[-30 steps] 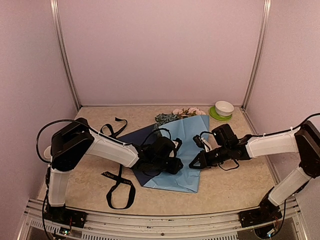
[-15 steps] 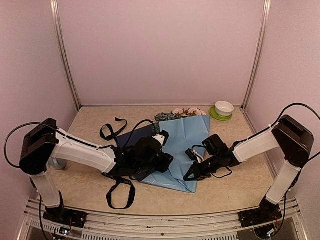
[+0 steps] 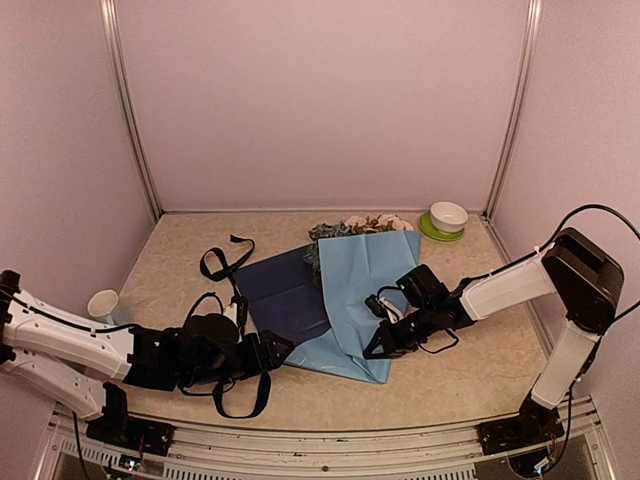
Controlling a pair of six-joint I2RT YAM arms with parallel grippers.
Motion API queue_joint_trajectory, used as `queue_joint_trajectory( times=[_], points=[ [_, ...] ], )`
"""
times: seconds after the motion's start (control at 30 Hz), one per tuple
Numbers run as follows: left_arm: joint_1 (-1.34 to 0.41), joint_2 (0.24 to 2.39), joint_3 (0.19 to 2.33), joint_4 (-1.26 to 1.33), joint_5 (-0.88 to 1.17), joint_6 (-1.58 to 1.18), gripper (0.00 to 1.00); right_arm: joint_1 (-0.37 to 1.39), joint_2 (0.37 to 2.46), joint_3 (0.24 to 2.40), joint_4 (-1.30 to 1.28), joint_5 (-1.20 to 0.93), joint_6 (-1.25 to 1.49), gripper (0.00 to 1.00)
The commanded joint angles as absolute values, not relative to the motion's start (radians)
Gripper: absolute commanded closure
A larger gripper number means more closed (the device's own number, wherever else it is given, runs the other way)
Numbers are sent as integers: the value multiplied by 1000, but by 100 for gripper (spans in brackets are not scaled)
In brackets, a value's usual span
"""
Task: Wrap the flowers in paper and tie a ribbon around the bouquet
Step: Pick up the two-thirds-folded wrapping paper from the center of the board.
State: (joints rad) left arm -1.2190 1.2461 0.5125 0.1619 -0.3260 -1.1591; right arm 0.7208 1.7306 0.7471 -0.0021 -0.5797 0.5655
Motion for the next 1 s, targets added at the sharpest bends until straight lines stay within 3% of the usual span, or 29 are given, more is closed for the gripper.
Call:
queue_joint_trajectory(
  times=[0.0, 0.1, 0.23, 0.37, 0.47, 0.73, 0.97],
  points=[
    [-1245, 1283, 516, 131, -381, -1398, 22, 739, 1763, 778, -33, -509, 549, 100],
    [-1217, 1375, 507, 268, -293, -1383, 14, 741, 1764, 777, -24, -508, 553, 100],
    [-1151, 1493, 477, 431, -135, -1382, 12, 741, 1756, 785, -17, -520, 554, 100],
    [-1109, 1587, 454, 580, -22, -1393, 19, 742, 1744, 785, -23, -514, 554, 100],
    [-1112, 1613, 536, 509, -13, -1321, 22, 749, 1737, 784, -26, -504, 557, 100],
    [-1078, 1619, 389, 644, -5, -1453, 51, 773, 1761, 795, -3, -517, 567, 100],
    [-1039, 1585, 384, 653, -92, -1412, 54, 773, 1754, 787, -11, -521, 563, 100]
  ],
)
